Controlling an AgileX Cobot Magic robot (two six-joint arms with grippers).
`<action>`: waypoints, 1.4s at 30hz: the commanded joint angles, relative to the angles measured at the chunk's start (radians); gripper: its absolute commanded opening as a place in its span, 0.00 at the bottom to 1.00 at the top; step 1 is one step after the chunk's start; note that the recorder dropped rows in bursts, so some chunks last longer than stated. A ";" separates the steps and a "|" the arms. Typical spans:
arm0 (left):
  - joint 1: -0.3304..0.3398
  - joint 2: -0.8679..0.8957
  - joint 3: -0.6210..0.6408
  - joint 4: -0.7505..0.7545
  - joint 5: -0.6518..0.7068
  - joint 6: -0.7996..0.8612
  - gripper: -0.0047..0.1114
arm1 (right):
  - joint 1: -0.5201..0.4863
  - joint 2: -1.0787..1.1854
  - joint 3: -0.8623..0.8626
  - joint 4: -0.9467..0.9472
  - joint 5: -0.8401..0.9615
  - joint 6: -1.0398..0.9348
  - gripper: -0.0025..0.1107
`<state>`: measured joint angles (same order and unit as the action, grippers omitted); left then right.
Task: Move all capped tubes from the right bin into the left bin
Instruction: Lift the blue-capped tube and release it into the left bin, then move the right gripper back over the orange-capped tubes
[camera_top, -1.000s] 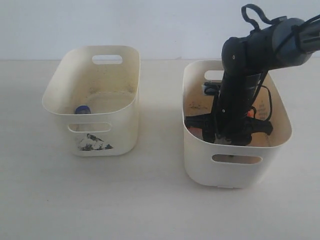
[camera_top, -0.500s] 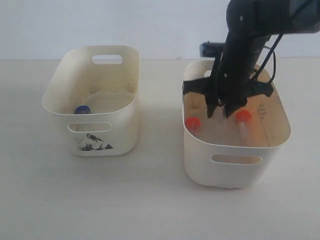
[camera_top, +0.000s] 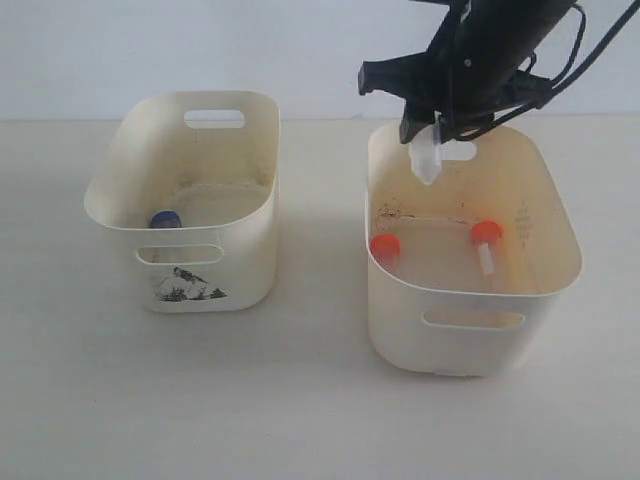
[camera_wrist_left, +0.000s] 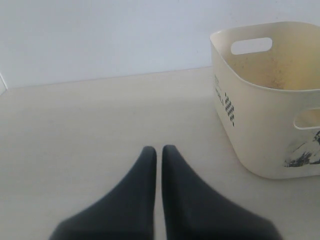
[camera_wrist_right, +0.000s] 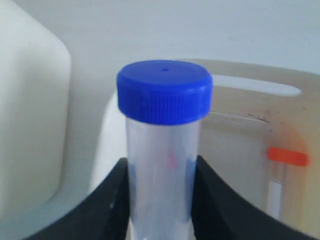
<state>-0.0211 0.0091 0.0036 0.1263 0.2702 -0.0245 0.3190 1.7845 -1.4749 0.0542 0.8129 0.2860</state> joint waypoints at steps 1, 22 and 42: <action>0.001 -0.002 -0.004 -0.011 -0.009 -0.012 0.08 | 0.069 -0.057 -0.006 0.190 -0.130 -0.133 0.03; 0.001 -0.002 -0.004 -0.011 -0.009 -0.012 0.08 | 0.292 0.156 -0.043 0.300 -0.490 -0.267 0.67; 0.001 -0.002 -0.004 -0.011 -0.009 -0.012 0.08 | -0.112 0.038 -0.106 0.218 0.335 -0.206 0.16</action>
<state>-0.0211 0.0091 0.0036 0.1263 0.2702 -0.0245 0.2165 1.8255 -1.6195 0.2687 1.1284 0.0786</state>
